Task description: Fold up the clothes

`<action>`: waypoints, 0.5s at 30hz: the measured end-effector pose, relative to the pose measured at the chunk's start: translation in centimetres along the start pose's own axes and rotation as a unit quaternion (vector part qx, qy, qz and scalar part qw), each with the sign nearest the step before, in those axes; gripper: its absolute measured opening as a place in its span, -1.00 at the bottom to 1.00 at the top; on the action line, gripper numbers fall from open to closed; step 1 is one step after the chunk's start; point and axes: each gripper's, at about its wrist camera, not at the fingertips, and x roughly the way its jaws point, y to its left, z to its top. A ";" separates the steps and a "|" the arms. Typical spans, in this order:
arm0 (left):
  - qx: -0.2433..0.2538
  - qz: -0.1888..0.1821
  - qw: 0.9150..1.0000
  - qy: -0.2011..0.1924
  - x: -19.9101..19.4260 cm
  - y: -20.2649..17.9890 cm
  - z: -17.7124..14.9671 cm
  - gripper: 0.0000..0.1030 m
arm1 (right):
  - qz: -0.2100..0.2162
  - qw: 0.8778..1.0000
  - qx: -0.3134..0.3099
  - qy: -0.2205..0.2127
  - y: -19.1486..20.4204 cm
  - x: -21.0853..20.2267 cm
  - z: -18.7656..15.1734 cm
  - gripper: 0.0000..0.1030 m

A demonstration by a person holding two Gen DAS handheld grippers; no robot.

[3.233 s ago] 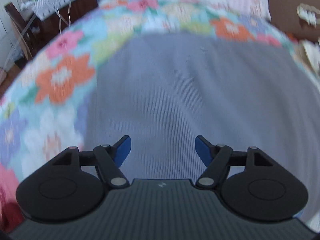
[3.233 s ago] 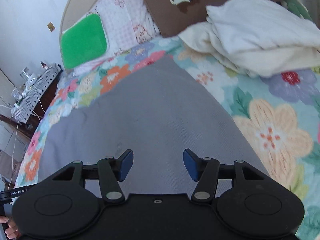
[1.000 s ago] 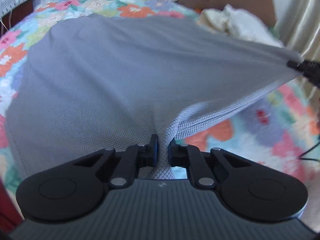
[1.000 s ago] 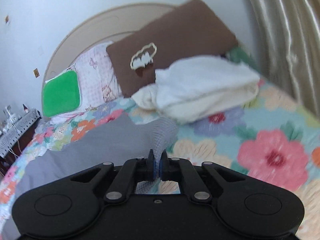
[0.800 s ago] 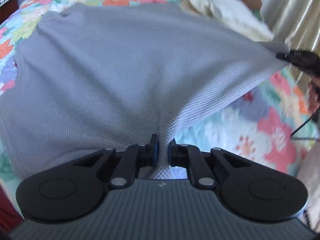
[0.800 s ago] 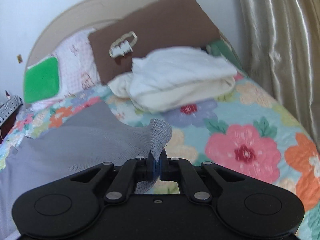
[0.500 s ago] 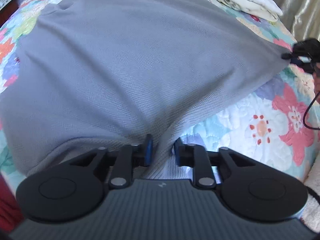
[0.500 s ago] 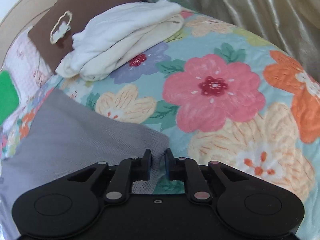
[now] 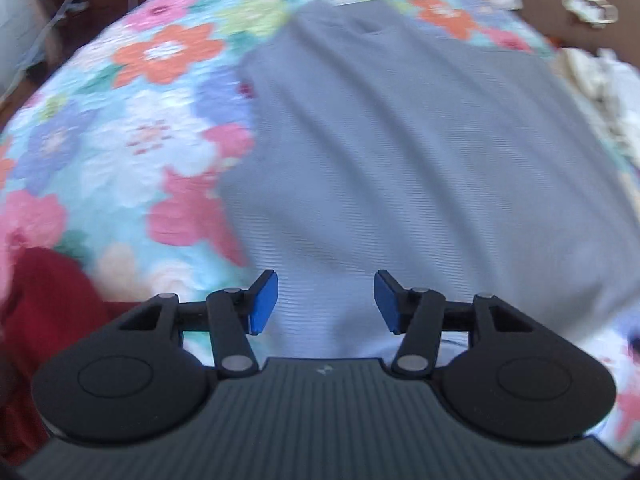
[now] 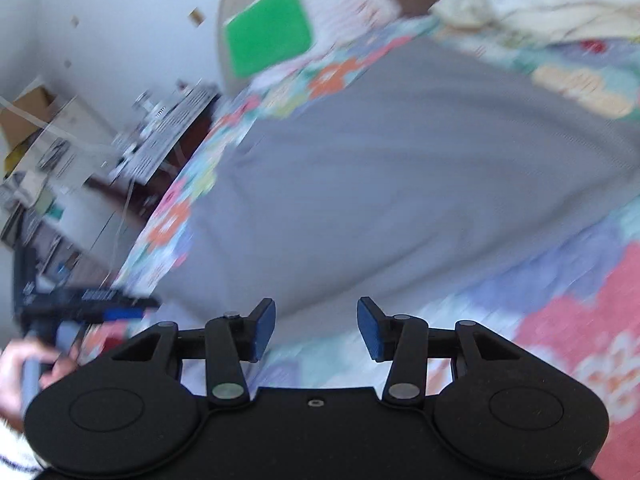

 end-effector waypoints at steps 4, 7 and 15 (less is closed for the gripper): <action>-0.039 -0.059 0.997 -0.004 0.4 2.8 -0.4 0.02 | 0.058 0.994 -0.055 0.079 4.1 3.5 -2.6 0.06; -0.064 -0.087 0.994 0.017 1.8 3.4 -0.4 0.02 | 0.049 0.987 -0.114 0.098 6.5 5.2 -3.5 0.14; -0.094 -0.088 0.990 0.056 4.8 2.4 -1.5 0.14 | -0.009 0.965 -0.251 0.080 9.6 6.5 -5.9 -0.93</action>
